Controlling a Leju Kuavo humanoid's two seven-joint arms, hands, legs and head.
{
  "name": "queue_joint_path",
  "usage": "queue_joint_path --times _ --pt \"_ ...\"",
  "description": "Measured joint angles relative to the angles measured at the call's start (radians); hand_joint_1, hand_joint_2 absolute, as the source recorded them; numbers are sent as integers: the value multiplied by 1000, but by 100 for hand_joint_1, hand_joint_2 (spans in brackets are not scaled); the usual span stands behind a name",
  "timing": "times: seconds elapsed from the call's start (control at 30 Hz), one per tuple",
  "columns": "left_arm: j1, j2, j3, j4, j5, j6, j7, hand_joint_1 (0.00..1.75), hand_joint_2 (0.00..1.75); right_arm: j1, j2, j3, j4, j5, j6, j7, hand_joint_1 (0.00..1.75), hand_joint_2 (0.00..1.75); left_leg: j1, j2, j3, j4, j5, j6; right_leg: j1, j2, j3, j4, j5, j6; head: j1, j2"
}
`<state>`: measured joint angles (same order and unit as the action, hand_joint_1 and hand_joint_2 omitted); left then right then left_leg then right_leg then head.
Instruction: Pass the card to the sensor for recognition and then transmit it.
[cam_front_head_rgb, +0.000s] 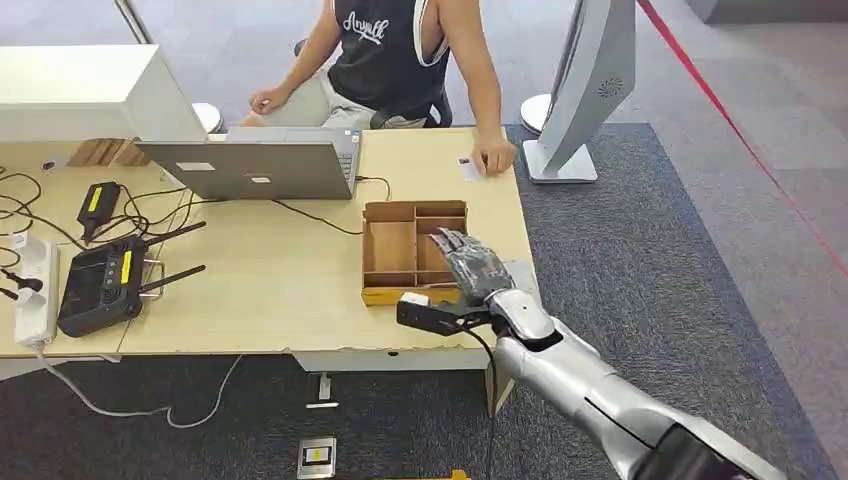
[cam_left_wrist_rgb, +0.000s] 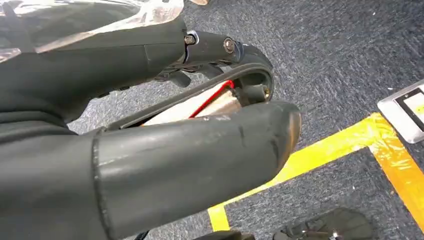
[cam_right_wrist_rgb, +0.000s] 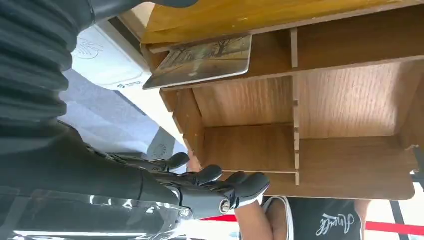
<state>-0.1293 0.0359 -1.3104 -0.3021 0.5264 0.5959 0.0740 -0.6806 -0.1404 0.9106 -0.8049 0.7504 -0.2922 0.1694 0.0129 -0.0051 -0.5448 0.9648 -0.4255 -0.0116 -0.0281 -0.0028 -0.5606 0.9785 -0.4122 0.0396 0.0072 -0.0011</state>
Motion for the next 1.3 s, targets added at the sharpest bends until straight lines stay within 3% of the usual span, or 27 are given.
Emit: queue_joint_path --times 0.9,0.97,1.0,1.03,1.07,1.17,1.3 --pt "1 -14 4 0 -2 21 -4 0 0 -7 21 -1 73 -6 -27 -43 0 175 0 0 0 0 0 0 0 0 0 0 0 0 0 0" --pt "1 -14 4 0 -2 22 -4 0 0 -7 21 -1 76 -6 -28 -48 23 175 0 0 0 0 0 0 0 0 0 0 0 0 0 0" --pt "1 -14 4 0 -2 22 -4 0 0 -7 22 -1 79 -6 -28 -48 49 175 0 0 0 0 0 0 0 0 0 0 0 0 0 0" --pt "1 -14 4 0 -1 22 -4 0 0 -7 23 -1 79 -7 -28 -49 124 175 0 0 0 0 0 0 0 0 0 0 0 0 0 0" --pt "1 -14 4 0 -1 23 -4 0 0 -7 24 -1 79 -9 -28 -50 150 175 0 0 0 0 0 0 0 0 0 0 0 0 0 0" --pt "1 -15 4 0 0 23 -6 0 0 -8 29 -1 87 -14 -31 -55 166 175 0 0 0 0 0 0 0 0 0 0 0 0 0 0" --pt "1 -15 4 1 0 23 -9 0 0 -11 33 -2 95 -21 -31 -59 171 175 0 0 0 0 0 0 0 0 0 0 0 0 0 0"
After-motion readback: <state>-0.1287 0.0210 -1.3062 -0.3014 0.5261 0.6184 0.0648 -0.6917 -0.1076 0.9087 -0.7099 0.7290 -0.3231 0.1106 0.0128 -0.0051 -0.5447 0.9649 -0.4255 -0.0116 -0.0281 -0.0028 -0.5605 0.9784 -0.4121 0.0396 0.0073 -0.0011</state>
